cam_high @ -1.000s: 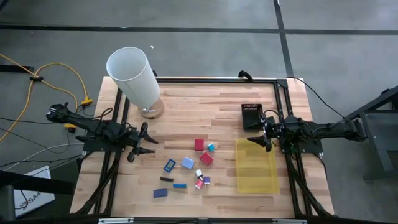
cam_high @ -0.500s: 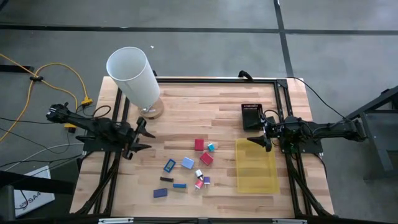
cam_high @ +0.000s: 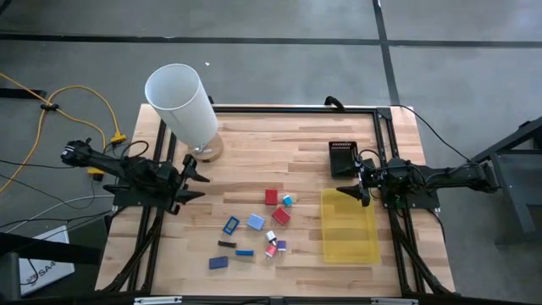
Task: Pick & Place Office items
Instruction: Put the black digital clock into the black bin
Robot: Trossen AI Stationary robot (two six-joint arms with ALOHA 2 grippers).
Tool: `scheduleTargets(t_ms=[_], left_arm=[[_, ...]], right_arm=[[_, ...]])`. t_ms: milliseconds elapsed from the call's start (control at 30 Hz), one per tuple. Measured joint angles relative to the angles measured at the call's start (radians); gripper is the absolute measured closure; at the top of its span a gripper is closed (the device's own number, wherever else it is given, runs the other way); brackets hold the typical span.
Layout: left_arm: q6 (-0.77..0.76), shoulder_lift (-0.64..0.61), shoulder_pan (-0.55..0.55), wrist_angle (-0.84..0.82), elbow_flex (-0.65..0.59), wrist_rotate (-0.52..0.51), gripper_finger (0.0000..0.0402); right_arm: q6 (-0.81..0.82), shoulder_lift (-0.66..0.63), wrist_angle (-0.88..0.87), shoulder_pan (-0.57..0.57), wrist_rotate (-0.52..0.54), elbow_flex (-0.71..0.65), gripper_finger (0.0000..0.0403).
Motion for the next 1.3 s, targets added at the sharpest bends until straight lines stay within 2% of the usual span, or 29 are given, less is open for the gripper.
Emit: scheduleTargets(t_ms=[167,367,733,1067,1300], left_arm=[[0.002,0.06,0.0,-0.004,0.06,0.0,0.0211],[0.002,0.187,0.0,-0.033,0.154,0.0,0.0211],[0.0,0.42,-0.045,-0.238,0.367,-0.001,0.0211],[0.0,0.56,-0.159,-0.473,0.552,-0.194,0.0211],[-0.009,0.669,-0.192,-0.589,0.678,-0.235,0.0211]], right_arm=[[0.0,0.0,0.0,0.0,0.0,0.0,0.0103],[0.0,0.0,0.0,0.0,0.0,0.0,0.0103],[0.0,0.0,0.0,0.0,0.0,0.0,0.0103],[0.0,0.0,0.0,0.0,0.0,0.0,0.0103],[0.0,0.0,0.0,0.0,0.0,0.0,0.0103]])
